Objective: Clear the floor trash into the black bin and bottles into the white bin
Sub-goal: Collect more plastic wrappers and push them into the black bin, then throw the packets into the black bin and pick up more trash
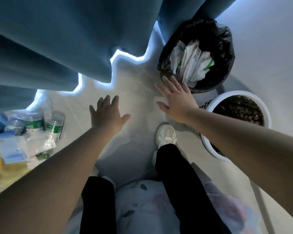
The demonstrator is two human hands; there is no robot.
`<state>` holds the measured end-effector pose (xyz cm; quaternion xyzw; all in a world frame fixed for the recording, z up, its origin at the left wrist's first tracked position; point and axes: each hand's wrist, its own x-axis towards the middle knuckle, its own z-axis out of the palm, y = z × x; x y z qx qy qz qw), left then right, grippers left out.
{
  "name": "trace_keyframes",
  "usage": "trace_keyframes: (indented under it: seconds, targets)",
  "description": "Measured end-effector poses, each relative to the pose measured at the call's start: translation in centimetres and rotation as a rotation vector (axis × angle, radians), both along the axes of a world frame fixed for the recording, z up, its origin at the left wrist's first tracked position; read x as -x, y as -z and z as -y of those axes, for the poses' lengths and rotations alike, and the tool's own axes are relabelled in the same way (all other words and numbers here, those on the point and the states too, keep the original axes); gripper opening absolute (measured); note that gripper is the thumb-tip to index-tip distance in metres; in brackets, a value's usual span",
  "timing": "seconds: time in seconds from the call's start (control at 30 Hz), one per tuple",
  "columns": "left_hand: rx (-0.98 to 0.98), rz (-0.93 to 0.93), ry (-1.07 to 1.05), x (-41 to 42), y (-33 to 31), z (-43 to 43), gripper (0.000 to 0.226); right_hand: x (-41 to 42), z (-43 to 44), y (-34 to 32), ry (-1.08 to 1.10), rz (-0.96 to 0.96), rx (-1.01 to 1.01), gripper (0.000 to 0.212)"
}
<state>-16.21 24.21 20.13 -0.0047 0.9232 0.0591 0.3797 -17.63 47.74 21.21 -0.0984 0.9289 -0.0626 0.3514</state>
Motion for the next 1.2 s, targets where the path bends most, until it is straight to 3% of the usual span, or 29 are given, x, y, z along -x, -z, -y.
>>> trace_keyframes:
  seconds: [0.6, 0.87, 1.2]
  targets:
    - [0.181, 0.02, -0.41, -21.0, 0.3, 32.6, 0.076, -8.0, 34.8, 1.5, -0.524, 0.099, 0.065, 0.067]
    - [0.145, -0.02, -0.526, -23.9, 3.3, 41.7, 0.077, -10.4, 46.9, 6.0, -0.512, 0.152, 0.006, 0.076]
    - [0.166, -0.085, -0.773, -21.8, 15.3, 47.5, 0.082, -10.0, 54.6, 19.0, -0.395, 0.067, 0.035, 0.088]
